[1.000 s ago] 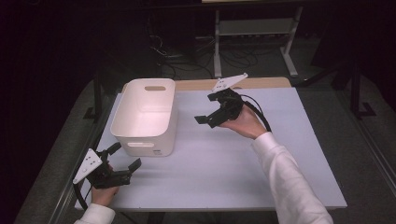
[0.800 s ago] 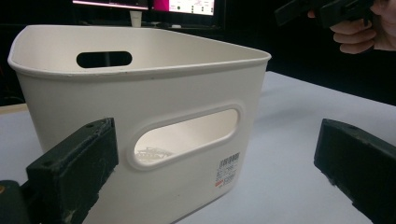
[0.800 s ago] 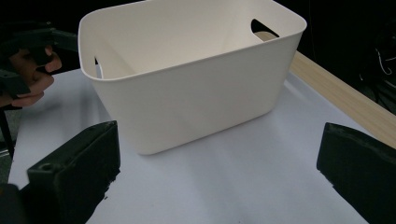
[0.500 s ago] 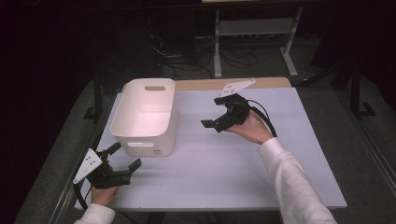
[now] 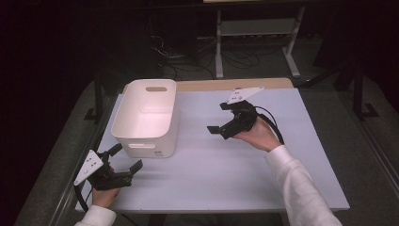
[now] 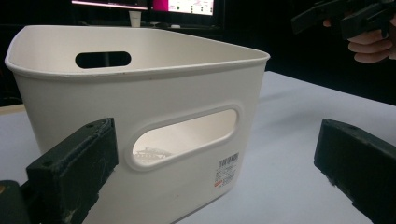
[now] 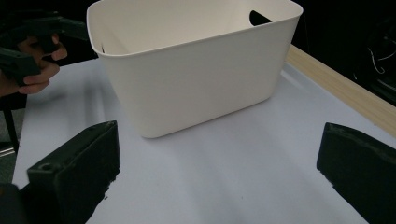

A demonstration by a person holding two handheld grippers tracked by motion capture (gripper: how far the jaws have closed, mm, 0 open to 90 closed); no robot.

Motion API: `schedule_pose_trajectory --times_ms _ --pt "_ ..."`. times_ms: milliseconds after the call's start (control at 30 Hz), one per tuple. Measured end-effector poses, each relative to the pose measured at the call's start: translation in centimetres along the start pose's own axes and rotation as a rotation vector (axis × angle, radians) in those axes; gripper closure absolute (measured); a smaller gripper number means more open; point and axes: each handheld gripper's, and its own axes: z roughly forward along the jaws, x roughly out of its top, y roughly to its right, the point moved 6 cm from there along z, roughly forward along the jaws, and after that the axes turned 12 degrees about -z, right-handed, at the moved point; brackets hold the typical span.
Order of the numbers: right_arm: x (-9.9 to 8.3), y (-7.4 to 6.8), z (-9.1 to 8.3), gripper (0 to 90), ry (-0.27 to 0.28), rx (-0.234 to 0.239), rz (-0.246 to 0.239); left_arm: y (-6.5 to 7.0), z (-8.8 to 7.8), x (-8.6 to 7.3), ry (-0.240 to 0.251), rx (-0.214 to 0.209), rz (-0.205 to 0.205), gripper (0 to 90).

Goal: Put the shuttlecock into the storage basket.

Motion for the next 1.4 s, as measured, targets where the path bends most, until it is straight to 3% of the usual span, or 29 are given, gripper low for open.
schedule_pose_trajectory --times_ms 1200,1400 --pt "-5.4 -1.0 -4.0 0.0 -0.006 -0.077 0.056 0.0 0.1 0.0 -0.006 0.002 0.009 0.0" --pt "-6.7 -1.1 -4.5 0.0 -0.004 -0.081 0.088 0.1 0.2 -0.1 -0.004 0.001 0.0 0.0"
